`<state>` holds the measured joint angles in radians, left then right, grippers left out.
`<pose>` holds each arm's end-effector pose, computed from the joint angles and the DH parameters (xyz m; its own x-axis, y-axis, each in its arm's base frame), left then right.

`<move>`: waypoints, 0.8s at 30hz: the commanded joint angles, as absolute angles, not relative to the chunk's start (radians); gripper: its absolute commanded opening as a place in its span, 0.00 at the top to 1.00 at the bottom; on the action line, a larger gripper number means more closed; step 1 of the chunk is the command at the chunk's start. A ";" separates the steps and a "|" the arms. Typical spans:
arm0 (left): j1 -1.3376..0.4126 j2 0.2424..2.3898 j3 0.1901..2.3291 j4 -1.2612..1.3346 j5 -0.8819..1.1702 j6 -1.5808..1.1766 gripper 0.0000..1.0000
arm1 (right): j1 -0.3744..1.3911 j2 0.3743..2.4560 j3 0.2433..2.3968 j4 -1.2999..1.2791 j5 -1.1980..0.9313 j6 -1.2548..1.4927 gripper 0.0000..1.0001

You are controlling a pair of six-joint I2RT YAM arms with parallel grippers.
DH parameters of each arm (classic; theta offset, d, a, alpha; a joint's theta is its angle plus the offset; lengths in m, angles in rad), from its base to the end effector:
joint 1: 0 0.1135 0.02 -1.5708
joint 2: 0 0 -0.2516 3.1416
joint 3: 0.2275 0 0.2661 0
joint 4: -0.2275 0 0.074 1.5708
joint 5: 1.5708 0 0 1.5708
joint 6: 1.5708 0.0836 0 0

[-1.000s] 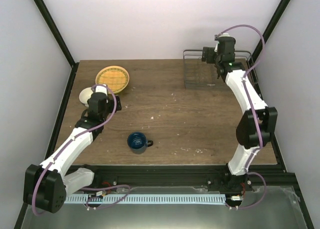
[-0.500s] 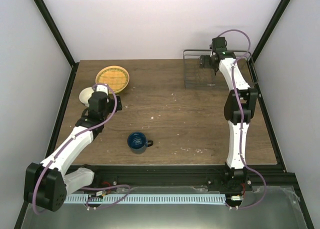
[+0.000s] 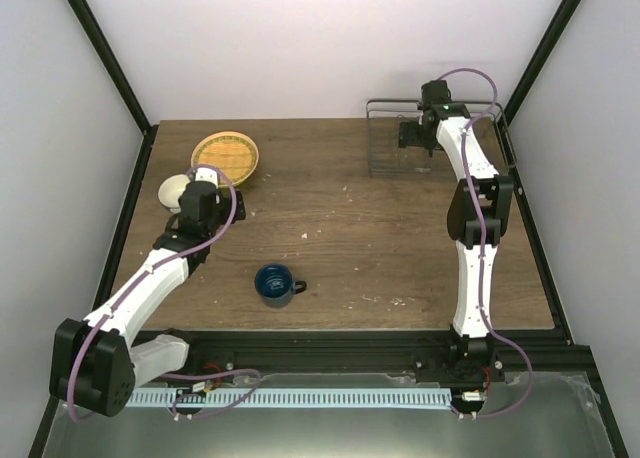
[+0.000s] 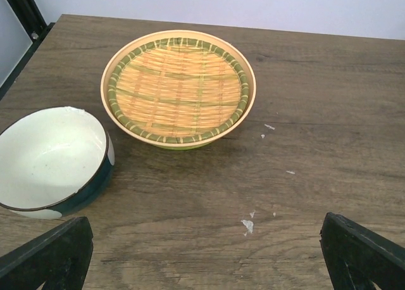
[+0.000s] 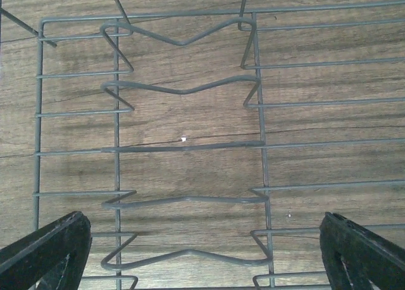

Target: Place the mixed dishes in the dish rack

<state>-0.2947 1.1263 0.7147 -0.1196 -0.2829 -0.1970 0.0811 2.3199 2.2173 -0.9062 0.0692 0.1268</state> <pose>0.3000 -0.0667 0.2138 -0.4849 -0.0492 -0.8732 -0.0472 0.9984 -0.0301 0.5379 0.0379 0.1977 -0.8422 0.0581 -0.5360 0.0629 0.9980 0.0093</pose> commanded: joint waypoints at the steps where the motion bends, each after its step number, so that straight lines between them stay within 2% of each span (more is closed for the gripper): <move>1: -0.298 1.139 0.745 -0.113 -0.270 -0.182 0.00 | 0.095 2.330 2.220 -0.934 0.051 0.120 0.00; 14: -0.298 1.146 0.746 -0.109 -0.273 -0.173 0.00 | 0.146 2.327 2.120 -0.911 0.064 0.128 0.00; 24: -0.298 1.153 0.744 -0.101 -0.267 -0.172 0.00 | 0.190 2.270 1.923 -0.878 0.116 0.157 0.00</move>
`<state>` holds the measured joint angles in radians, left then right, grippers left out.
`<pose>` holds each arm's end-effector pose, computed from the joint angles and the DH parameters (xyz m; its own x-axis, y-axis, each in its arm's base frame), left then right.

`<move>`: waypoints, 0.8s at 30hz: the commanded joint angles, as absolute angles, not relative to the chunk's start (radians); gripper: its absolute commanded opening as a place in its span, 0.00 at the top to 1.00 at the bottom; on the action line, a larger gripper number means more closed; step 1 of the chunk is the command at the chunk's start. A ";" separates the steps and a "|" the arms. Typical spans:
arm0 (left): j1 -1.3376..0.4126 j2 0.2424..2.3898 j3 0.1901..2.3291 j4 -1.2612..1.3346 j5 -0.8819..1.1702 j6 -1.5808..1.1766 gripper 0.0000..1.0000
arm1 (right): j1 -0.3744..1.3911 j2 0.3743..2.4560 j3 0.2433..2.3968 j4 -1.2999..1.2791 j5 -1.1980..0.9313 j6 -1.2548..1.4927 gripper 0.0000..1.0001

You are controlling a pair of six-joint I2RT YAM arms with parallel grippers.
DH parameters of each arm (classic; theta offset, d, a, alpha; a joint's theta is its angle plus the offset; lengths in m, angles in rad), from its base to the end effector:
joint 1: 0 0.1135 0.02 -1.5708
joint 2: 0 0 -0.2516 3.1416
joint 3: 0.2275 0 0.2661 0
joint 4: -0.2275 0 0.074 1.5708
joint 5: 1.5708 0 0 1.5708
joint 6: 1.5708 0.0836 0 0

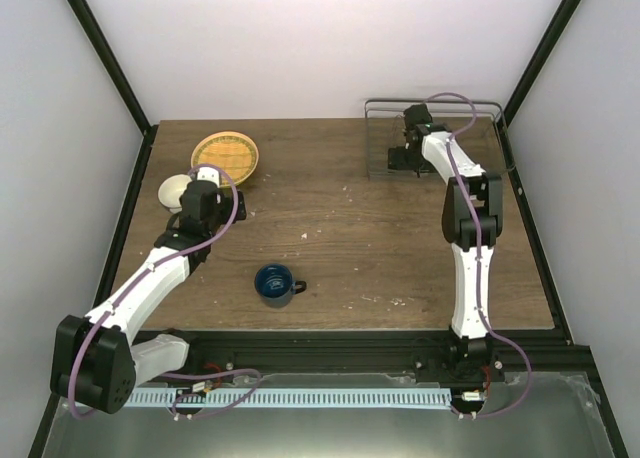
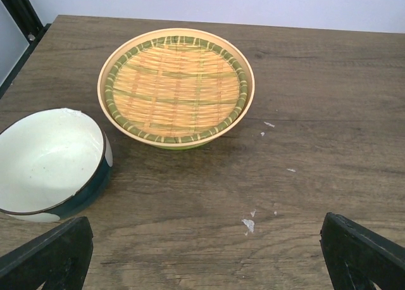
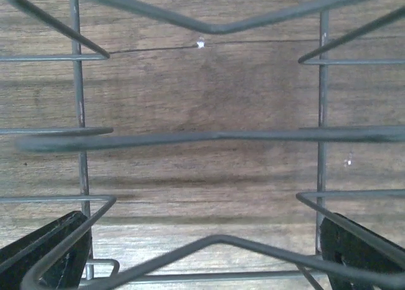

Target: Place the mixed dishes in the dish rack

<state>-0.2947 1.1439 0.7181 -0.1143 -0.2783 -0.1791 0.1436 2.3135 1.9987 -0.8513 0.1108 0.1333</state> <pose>0.3025 -0.0678 0.2107 -0.4938 -0.0291 -0.8691 -0.0347 0.9993 -0.0138 0.5131 0.0648 0.1312 -0.9149 0.0012 -0.4038 0.0227 0.9986 -0.0484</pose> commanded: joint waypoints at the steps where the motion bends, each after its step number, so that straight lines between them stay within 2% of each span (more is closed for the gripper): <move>1: -0.298 1.154 0.745 -0.101 -0.264 -0.171 0.00 | 0.195 2.260 1.904 -0.874 0.120 0.165 0.00; 15: -0.298 1.111 0.732 -0.121 -0.219 -0.199 0.00 | 0.368 2.061 1.579 -0.751 0.174 0.352 0.00; 24: -0.298 1.034 0.704 -0.163 -0.227 -0.200 0.00 | 0.549 2.054 1.599 -0.741 0.201 0.485 0.00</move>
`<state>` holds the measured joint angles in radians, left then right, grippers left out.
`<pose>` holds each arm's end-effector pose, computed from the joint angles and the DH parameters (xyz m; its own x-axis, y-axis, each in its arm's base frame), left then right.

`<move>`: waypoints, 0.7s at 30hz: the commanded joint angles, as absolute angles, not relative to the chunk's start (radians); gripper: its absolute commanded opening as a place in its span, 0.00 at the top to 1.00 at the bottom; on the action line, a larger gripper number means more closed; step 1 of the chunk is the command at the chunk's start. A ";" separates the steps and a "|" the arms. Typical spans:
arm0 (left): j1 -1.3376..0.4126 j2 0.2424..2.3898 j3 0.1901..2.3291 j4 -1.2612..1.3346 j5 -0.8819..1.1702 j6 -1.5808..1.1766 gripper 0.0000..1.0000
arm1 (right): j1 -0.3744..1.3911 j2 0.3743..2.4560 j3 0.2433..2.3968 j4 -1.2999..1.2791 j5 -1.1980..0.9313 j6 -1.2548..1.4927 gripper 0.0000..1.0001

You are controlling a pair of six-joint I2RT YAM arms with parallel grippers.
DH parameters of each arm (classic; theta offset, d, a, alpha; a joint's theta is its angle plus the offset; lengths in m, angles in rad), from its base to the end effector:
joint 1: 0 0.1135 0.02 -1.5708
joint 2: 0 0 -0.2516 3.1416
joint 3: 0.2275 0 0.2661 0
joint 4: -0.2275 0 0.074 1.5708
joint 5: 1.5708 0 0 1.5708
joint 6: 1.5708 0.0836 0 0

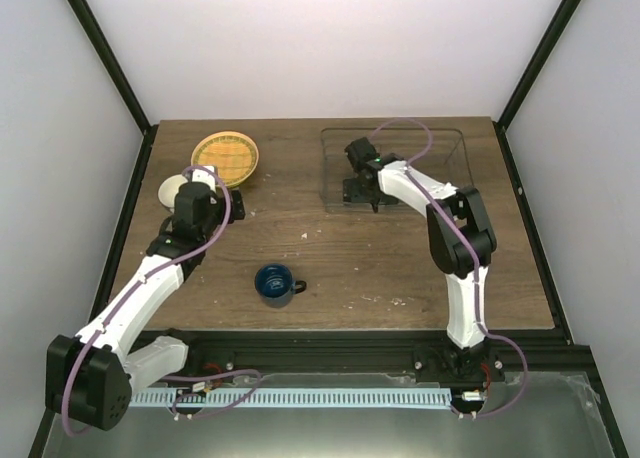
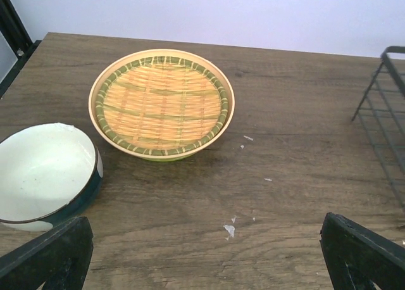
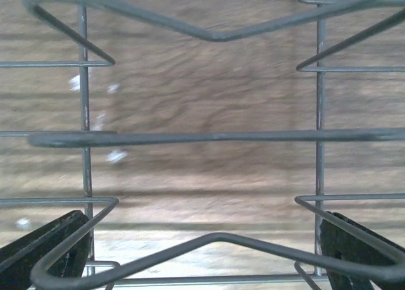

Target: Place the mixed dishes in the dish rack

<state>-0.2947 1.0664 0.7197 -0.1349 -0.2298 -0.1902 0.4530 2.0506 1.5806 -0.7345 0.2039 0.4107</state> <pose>0.2929 -0.0690 0.2301 -0.4522 -0.0551 -0.8902 0.0042 0.9979 -0.0639 0.4123 0.1818 0.1273 -0.9148 -0.0104 -0.4039 0.0020 0.9995 -0.0303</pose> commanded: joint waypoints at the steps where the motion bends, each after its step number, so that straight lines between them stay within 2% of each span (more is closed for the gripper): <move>1: -0.298 1.027 0.703 -0.167 -0.228 -0.200 0.00 | 0.562 2.060 1.612 -0.749 0.204 0.509 0.00; 14: -0.298 0.969 0.700 -0.203 -0.207 -0.220 0.00 | 0.731 2.196 1.855 -0.965 0.362 0.737 0.00; 21: -0.298 0.940 0.700 -0.225 -0.215 -0.223 0.00 | 0.770 2.192 1.848 -0.954 0.349 0.740 0.00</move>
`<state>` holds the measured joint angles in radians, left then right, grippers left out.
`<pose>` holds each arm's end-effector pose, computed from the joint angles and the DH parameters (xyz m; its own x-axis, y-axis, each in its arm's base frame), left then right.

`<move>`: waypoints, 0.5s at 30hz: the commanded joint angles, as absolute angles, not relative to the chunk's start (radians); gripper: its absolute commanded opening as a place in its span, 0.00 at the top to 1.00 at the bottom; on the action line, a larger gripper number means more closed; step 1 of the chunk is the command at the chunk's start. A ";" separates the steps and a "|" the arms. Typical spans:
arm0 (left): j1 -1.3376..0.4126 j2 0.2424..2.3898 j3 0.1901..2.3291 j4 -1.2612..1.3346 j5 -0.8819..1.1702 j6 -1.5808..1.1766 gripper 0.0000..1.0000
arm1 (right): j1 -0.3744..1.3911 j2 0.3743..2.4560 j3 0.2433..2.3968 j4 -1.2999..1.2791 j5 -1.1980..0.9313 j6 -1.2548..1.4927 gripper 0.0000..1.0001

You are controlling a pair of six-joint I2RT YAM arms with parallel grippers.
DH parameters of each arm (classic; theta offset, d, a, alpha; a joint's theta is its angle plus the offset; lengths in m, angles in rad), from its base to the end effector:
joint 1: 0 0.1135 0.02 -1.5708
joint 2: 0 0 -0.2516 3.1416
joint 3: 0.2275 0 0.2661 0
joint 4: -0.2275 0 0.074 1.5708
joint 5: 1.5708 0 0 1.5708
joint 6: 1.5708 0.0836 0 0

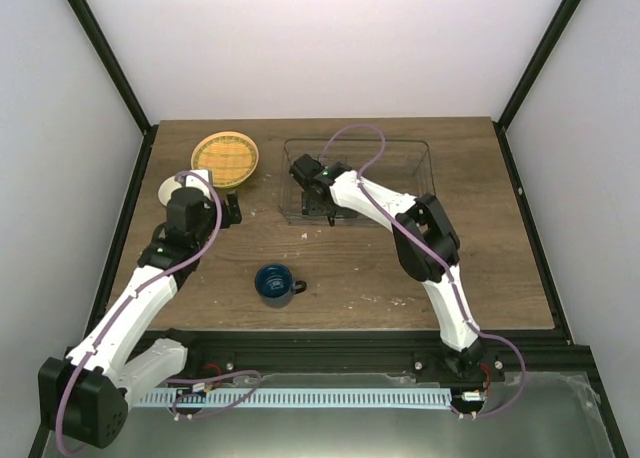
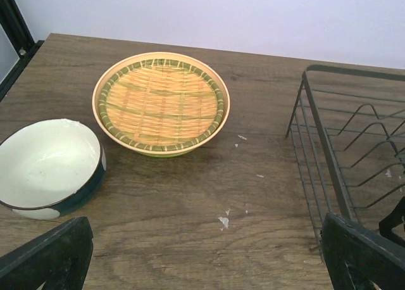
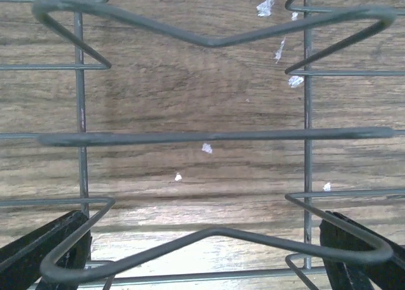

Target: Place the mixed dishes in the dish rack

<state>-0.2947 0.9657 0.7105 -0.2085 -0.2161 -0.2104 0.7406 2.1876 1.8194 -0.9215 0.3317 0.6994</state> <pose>0.2751 -0.0648 0.2434 -0.4395 -0.0798 -0.8947 0.0086 0.9956 -0.0930 0.3663 0.2980 0.1344 -0.9104 -0.0076 -0.4137 0.0193 0.9980 -0.0608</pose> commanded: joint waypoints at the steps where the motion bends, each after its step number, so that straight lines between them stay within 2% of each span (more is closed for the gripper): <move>1: -0.298 0.937 0.702 -0.228 -0.215 -0.222 0.00 | 0.771 2.190 1.845 -0.954 0.349 0.738 0.00; 15: -0.298 0.942 0.716 -0.247 -0.227 -0.231 0.00 | 0.772 2.127 1.844 -0.956 0.404 0.652 0.00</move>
